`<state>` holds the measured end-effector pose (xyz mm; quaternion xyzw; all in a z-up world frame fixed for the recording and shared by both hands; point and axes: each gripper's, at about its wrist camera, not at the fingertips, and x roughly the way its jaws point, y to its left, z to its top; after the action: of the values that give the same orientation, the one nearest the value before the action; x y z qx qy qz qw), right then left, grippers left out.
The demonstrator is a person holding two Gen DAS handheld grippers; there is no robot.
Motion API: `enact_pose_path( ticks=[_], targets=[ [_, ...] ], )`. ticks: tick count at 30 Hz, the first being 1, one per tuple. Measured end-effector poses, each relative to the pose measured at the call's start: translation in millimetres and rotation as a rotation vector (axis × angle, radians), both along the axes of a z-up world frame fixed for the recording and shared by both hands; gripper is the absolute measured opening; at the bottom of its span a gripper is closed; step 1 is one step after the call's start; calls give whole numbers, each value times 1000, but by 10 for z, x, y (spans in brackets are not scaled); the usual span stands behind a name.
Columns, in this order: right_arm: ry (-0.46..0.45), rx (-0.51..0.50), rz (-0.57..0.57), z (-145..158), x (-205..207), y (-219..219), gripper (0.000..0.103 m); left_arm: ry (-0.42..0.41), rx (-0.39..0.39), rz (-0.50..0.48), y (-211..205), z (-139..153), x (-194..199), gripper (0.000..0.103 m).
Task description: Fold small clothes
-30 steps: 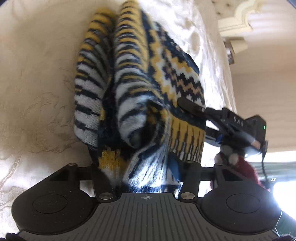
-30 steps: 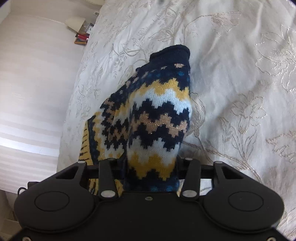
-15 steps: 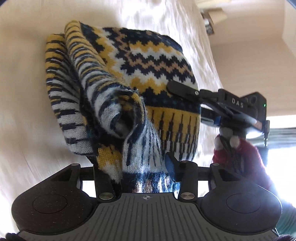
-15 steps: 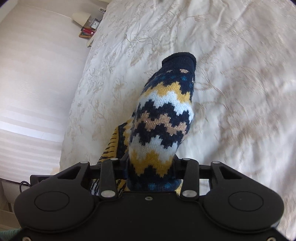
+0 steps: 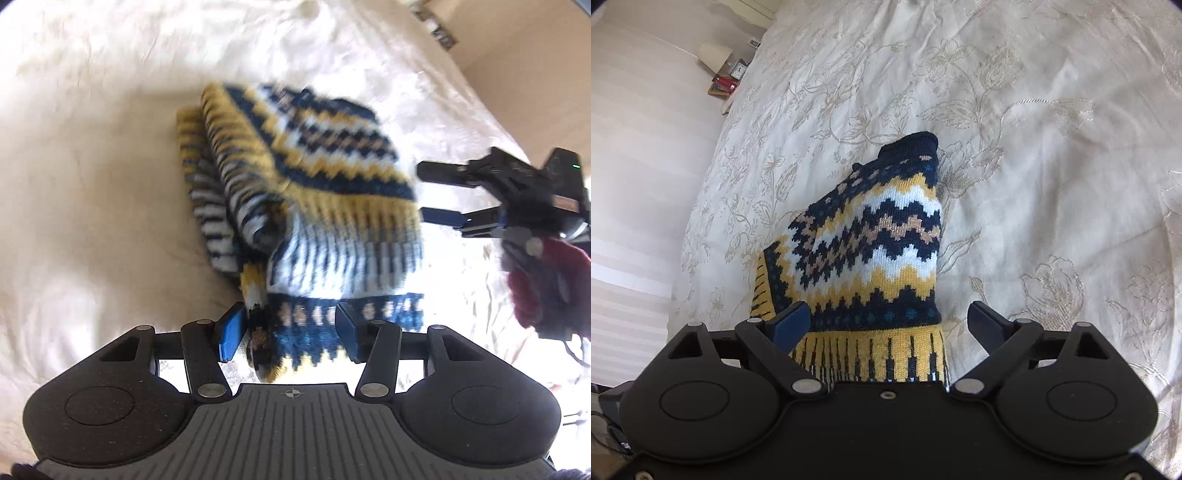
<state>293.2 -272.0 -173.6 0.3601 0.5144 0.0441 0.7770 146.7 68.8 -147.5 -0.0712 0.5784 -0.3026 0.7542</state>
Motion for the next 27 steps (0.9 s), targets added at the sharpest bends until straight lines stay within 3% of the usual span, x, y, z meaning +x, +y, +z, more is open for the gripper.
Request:
enact_pose_path(
  ticks=[2,5,9,16,21,27],
  targets=[
    [-11,-3,-22,21,20,-3,101,-51,-15,-25,-28,181,-22,50],
    [-24,-12,-52,51,-42,-74,101,-120,-53,-73,-134,417,-92,51],
    [-22,-26,-82,38,-49,-93,102,-180,-83,-108,-436,499,2,51],
    [-30,-95,-77,97,-78,-67,103,-187,-31,30,-761,173,493,51],
    [-32,-141,-76,134,-78,-21,103,-133,59,115,-528,-135,623,51],
    [-40,-214,-55,183,73,86,103,-169,91,53,-354,-197,457,51]
  ],
)
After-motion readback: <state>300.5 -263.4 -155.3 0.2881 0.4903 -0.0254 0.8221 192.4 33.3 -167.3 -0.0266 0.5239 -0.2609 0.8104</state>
